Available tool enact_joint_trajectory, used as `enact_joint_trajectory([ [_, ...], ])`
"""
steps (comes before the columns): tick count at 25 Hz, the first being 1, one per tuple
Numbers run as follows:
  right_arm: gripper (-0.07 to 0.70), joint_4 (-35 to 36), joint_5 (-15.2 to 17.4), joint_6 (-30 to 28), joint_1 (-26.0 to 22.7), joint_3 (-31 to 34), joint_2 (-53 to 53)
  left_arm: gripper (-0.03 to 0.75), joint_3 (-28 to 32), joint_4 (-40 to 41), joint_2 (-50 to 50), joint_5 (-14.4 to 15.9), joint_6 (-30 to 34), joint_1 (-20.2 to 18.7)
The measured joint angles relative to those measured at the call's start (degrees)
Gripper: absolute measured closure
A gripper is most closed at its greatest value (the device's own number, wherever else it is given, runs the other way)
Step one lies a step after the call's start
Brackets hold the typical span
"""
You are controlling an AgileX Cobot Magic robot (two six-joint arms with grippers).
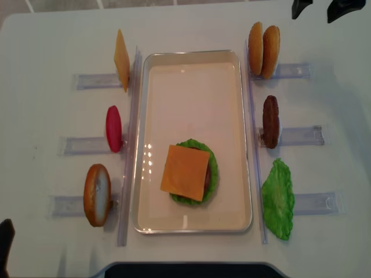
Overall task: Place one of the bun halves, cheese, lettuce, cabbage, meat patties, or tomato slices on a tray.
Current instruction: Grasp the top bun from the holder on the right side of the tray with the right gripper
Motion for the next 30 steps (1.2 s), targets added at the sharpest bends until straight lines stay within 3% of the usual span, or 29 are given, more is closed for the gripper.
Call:
enact_joint_trajectory([
  [9,0.097,-3.22,0.00,10.09,11.14,0.00,0.00,0.181,0.00,0.00,0.00,0.00,0.00,0.00],
  [12,0.097,-4.33,-1.74,11.97,13.06,0.00,0.00,0.181,0.00,0.00,0.00,0.00,0.00,0.00],
  [16,0.097,-4.91,-5.13,12.69,13.38,0.00,0.20,0.181,0.00,0.00,0.00,0.00,0.00,0.00],
  [22,0.097,-5.61,-6.33,12.81,12.66,-0.06,2.97,0.181,0.00,0.00,0.00,0.00,0.00,0.00],
  [30,0.097,-5.49,-10.85,12.50,12.10,-0.06,6.90,0.181,0.00,0.00,0.00,0.00,0.00,0.00],
])
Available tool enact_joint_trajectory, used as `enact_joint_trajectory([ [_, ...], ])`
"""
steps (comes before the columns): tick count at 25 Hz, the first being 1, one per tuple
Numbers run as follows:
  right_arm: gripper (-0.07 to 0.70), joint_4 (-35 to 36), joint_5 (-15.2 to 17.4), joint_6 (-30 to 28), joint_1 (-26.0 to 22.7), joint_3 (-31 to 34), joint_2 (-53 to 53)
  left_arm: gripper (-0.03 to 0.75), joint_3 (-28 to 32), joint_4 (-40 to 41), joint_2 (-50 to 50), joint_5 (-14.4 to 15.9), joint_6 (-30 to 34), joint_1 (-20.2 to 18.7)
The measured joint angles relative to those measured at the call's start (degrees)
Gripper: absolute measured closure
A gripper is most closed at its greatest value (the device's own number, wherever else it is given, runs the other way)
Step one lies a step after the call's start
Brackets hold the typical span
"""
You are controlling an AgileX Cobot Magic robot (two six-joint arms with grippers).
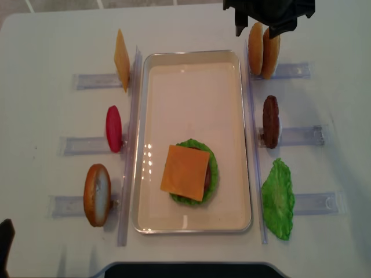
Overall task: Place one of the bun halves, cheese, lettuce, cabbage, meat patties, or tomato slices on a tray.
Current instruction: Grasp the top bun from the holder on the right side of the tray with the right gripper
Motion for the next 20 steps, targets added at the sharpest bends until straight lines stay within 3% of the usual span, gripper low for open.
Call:
enact_joint_trajectory([
  [8,0.097,1.51,-4.89,-0.11,-0.07,0.00,2.02,0.181,0.00,0.00,0.00,0.00,0.00,0.00],
  [20,0.097,0.41,-5.02,-0.89,-1.65,0.00,4.77,0.181,0.00,0.00,0.00,0.00,0.00,0.00],
])
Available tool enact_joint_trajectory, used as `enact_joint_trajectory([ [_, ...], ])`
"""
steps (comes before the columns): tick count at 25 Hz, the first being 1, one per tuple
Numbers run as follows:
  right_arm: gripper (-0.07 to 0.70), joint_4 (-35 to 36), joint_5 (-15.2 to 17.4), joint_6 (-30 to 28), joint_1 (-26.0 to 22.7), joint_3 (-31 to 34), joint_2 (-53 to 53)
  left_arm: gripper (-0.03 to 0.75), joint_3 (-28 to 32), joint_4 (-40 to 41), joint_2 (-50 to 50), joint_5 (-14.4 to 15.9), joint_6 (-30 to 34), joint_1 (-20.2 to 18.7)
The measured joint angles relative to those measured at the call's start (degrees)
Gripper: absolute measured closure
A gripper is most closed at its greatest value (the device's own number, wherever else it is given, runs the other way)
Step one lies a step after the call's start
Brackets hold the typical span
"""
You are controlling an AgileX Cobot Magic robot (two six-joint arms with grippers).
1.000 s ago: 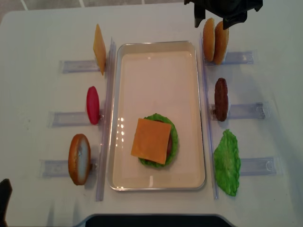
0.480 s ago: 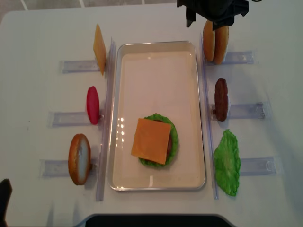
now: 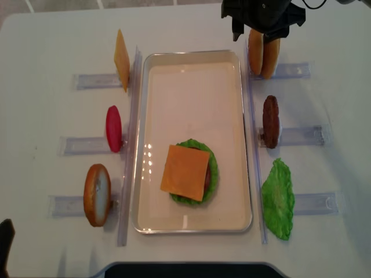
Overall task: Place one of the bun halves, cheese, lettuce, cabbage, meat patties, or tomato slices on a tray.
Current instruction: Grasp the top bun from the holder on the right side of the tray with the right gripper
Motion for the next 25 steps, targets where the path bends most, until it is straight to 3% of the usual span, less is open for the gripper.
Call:
enact_joint_trajectory([
  [25,0.101,-0.47,-2.67,-1.48,-0.63,0.00,3.76,0.181,0.00,0.00,0.00,0.00,0.00,0.00],
])
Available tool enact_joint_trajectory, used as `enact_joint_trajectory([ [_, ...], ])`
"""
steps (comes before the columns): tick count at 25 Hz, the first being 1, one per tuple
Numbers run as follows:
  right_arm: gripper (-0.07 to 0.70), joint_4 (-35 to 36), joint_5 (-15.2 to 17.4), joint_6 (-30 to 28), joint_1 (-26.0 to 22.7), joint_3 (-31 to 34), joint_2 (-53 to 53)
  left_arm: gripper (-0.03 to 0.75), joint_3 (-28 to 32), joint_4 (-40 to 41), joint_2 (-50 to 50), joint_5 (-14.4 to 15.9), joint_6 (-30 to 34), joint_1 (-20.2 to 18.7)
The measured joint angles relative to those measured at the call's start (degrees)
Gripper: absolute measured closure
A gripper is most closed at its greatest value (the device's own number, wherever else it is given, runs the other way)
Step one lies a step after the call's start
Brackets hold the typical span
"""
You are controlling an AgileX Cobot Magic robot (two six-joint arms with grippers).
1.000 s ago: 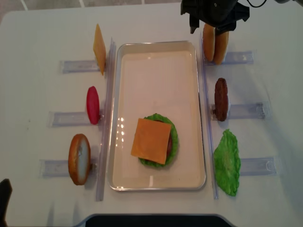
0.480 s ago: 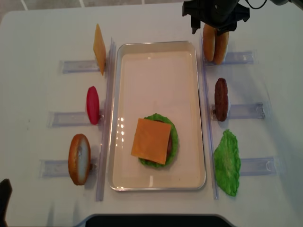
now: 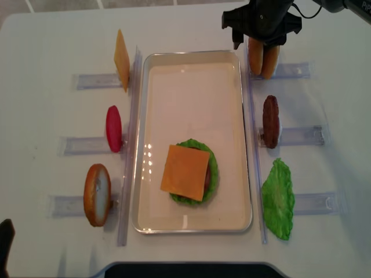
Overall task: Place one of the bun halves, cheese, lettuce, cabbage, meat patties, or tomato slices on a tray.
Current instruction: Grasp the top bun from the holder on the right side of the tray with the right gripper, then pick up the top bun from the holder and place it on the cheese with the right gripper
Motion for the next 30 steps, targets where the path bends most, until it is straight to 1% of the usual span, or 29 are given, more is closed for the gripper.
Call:
enact_joint_trajectory([
  [4,0.146,-0.39,-0.05,-0.27,0.00,0.00,0.64,0.181,0.00,0.00,0.00,0.00,0.00,0.00],
  [7,0.195,-1.17,-0.11,-0.29,0.00,0.00,0.83,0.181,0.00,0.00,0.00,0.00,0.00,0.00],
  [16,0.379,-2.85,-0.11,-0.49,0.00,0.00,0.95,0.181,0.00,0.00,0.00,0.00,0.00,0.00],
  [30,0.381,-2.63,-0.05,-0.54,0.00,-0.02,0.55,0.181,0.00,0.00,0.00,0.00,0.00,0.00],
])
